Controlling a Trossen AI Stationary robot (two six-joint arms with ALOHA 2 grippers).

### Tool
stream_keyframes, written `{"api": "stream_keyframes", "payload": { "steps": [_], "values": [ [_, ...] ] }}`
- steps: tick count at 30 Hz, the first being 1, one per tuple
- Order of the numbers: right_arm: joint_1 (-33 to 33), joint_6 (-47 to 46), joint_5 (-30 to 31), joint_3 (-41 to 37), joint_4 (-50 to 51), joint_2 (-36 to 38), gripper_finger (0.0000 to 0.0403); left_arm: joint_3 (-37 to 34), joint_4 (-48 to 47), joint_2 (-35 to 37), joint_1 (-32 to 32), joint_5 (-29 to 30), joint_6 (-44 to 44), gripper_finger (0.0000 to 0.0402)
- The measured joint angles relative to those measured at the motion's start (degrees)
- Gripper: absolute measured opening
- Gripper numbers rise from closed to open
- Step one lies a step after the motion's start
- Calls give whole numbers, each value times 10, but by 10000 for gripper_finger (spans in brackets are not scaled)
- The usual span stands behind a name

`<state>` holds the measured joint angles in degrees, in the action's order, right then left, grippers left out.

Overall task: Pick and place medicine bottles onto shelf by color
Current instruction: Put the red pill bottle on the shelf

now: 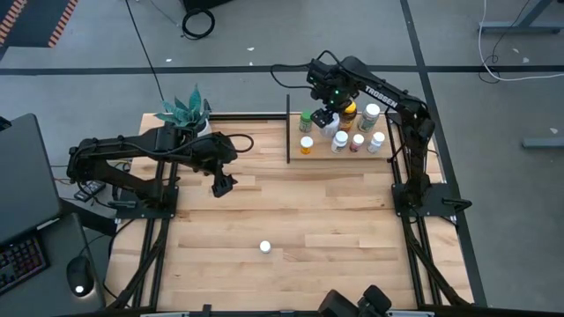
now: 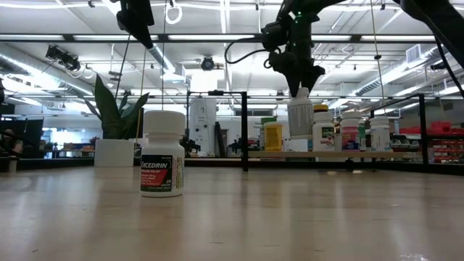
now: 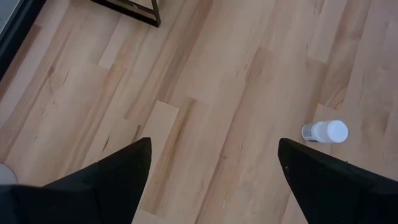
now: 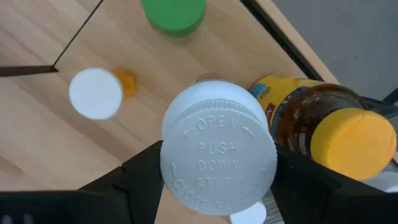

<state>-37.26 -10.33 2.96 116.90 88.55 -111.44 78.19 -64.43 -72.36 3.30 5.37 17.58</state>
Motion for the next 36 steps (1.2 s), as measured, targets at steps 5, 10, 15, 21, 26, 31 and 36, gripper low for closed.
{"api": "stream_keyframes", "payload": {
  "steps": [5, 10, 15, 21, 26, 31, 36],
  "values": [
    [0, 0, 0, -10, -25, 0, 258, 0, 3, 0, 0, 0, -1, 355],
    [0, 0, 0, -16, -49, 0, 258, 0, 3, 0, 0, 0, -1, 355],
    [0, 0, 0, -16, -62, 0, 258, 0, 3, 0, 0, 0, -2, 355],
    [0, -2, 0, -16, -67, 0, 258, 0, 4, 0, 0, 0, 1, 355],
    [-1, -6, 0, -16, -67, 0, 258, 0, 4, 0, 0, 0, 2, 355],
    [-7, -19, 0, -16, -70, 0, 258, 0, 4, 0, 0, 0, 3, 355],
    [-16, -21, -16, -16, -71, 0, 258, 0, 4, 0, 0, 0, 14, 355]
  ]
}}
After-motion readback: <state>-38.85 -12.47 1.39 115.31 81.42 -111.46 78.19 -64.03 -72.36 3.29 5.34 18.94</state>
